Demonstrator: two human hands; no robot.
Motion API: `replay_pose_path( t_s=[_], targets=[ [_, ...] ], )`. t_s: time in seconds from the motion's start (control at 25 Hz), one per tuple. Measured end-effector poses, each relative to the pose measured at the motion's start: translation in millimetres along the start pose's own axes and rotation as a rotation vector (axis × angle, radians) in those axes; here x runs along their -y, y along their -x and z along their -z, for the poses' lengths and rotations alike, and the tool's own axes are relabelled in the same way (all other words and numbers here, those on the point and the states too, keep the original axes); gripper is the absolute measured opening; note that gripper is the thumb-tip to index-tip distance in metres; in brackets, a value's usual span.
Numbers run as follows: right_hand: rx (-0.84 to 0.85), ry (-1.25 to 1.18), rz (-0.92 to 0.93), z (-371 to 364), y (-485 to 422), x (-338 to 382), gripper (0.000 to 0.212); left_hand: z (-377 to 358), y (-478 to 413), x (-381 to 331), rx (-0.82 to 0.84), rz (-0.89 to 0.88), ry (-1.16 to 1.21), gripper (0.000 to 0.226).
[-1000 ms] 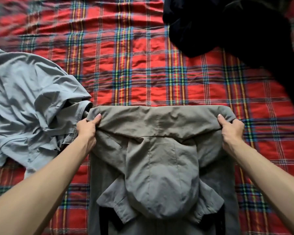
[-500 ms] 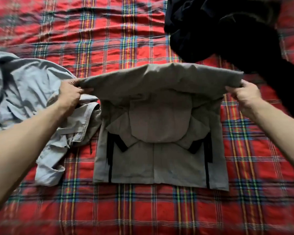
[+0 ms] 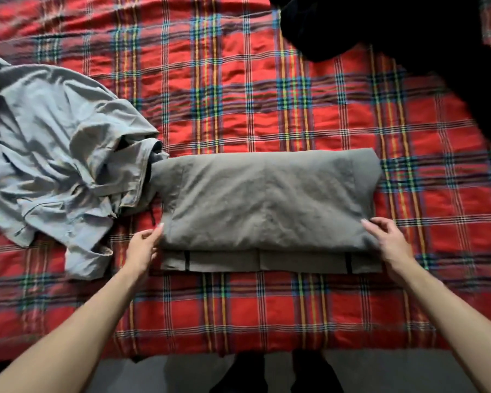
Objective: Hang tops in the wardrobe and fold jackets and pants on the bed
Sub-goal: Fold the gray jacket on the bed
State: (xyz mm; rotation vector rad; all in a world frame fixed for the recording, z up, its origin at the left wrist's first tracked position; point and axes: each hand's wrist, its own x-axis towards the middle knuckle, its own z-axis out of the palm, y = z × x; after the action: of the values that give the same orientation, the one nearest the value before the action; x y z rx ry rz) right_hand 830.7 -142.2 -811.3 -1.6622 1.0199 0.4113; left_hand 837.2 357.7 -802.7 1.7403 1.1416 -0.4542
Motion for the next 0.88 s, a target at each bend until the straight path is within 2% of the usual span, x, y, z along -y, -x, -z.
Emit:
replay_pose_path(
  t_s=[0.08,0.12,0.24,0.48,0.6,0.68,0.72,0.8,0.88],
  targets=[
    [-0.035,0.123,0.140,-10,5,7,0.034,-5,-4,-3,-0.119,-0.096,-0.067,0.026],
    [-0.044,0.145,0.176,-8,9,8,0.037,-4,-3,-3,-0.164,-0.142,-0.089,0.033],
    [-0.050,0.091,0.216,8,24,-3,0.036,4,11,22,-0.102,-0.231,-0.124,0.024],
    [-0.069,0.337,0.186,5,34,-42,0.040,1,9,62,-0.090,-0.149,-0.272,0.017],
    [-0.288,0.580,0.267,-11,39,-36,0.043,-6,27,49,-0.264,-0.144,-0.387,0.029],
    [-0.404,0.707,0.503,-27,39,-18,0.054,-19,38,24,-0.437,-0.419,-0.488,0.047],
    [-0.390,0.760,0.633,-40,37,-2,0.057,-30,38,10,-0.446,-0.615,-0.568,0.053],
    [-0.265,0.862,0.865,-83,23,34,0.059,-71,30,-30,-0.296,-0.929,-0.724,0.061],
    [-0.117,0.949,1.035,-143,10,58,0.061,-128,16,-56,-0.118,-1.094,-0.921,0.065]
  ],
)
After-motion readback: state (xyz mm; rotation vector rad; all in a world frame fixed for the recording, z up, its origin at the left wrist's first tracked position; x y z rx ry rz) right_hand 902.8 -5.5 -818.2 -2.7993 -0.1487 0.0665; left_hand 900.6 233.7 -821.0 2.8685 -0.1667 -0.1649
